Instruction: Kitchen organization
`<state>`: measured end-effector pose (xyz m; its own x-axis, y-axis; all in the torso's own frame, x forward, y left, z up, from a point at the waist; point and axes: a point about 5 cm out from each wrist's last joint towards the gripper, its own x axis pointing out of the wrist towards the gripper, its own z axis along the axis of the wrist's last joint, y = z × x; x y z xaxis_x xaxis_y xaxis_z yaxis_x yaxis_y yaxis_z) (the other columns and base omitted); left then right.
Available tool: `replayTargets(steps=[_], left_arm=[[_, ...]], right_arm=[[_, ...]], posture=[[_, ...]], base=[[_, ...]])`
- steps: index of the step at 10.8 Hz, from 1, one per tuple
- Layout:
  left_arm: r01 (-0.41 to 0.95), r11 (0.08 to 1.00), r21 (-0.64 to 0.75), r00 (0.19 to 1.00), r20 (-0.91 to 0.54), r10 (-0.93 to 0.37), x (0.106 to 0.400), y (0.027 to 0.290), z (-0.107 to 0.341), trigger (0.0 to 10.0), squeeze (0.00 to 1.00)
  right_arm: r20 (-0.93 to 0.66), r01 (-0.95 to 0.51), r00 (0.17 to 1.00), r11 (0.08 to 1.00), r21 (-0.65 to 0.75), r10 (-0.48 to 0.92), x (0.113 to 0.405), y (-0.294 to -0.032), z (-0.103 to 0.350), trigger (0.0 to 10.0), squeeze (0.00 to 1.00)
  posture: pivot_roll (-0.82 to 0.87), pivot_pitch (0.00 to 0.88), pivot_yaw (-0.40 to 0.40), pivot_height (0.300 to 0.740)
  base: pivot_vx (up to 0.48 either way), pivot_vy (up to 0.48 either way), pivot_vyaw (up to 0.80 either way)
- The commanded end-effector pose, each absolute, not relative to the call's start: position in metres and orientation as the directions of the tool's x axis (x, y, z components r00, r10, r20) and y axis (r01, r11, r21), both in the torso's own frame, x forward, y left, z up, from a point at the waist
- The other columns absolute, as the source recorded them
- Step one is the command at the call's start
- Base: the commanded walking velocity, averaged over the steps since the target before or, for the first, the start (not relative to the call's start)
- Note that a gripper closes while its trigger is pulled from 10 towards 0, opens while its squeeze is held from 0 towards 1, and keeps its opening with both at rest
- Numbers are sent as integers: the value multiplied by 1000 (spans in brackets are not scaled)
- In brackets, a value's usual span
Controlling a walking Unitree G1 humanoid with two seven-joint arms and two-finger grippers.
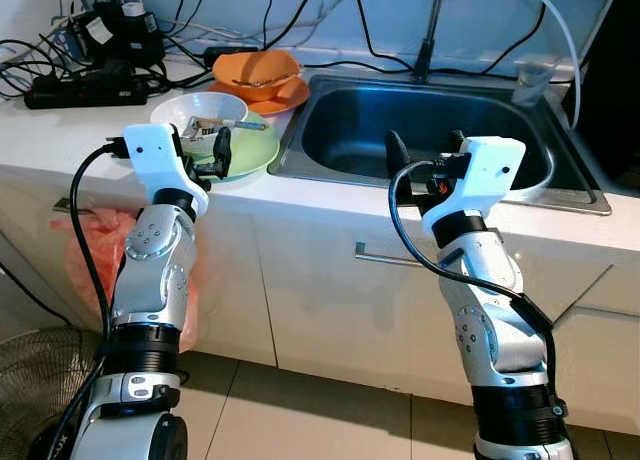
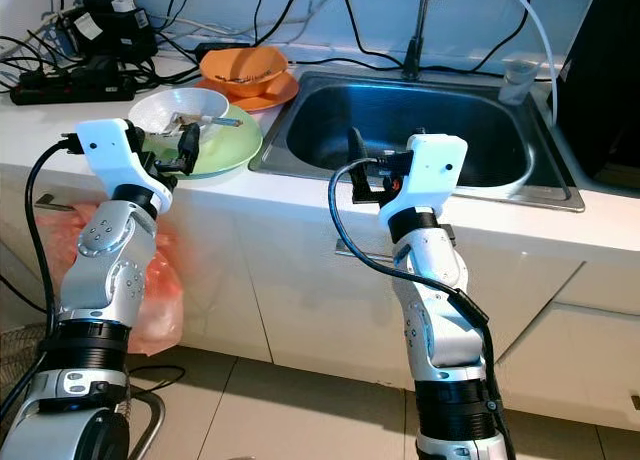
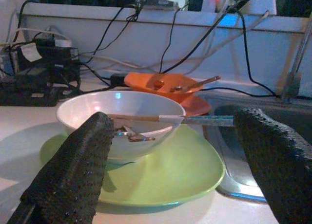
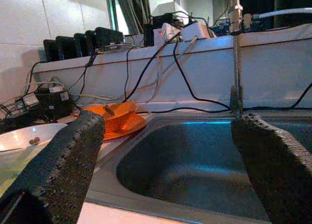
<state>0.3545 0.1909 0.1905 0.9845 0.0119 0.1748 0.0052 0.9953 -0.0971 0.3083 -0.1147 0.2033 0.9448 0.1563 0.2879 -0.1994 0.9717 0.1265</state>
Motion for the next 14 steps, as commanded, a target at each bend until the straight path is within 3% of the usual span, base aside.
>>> replayTargets(steps=[1,5,8,14], left_arm=[[-6,995,-97,984,175,23,355,195,195,10000,0],[6,999,-37,973,230,3,355,196,211,10000,0],[34,997,68,919,389,-58,343,188,249,10000,0],[73,994,77,981,176,-85,295,193,186,10000,0]], right_arm=[[286,-213,943,967,137,167,309,-113,205,10000,0],[324,-222,932,963,152,163,307,-111,210,10000,0],[370,-208,916,972,111,154,303,-117,223,10000,0],[243,-198,953,978,59,179,273,-138,192,10000,0]], posture=[[94,3,21,740],[99,9,27,740],[93,9,32,740],[105,13,25,740]], base=[[0,0,0],[0,0,0],[0,0,0],[0,0,0]])
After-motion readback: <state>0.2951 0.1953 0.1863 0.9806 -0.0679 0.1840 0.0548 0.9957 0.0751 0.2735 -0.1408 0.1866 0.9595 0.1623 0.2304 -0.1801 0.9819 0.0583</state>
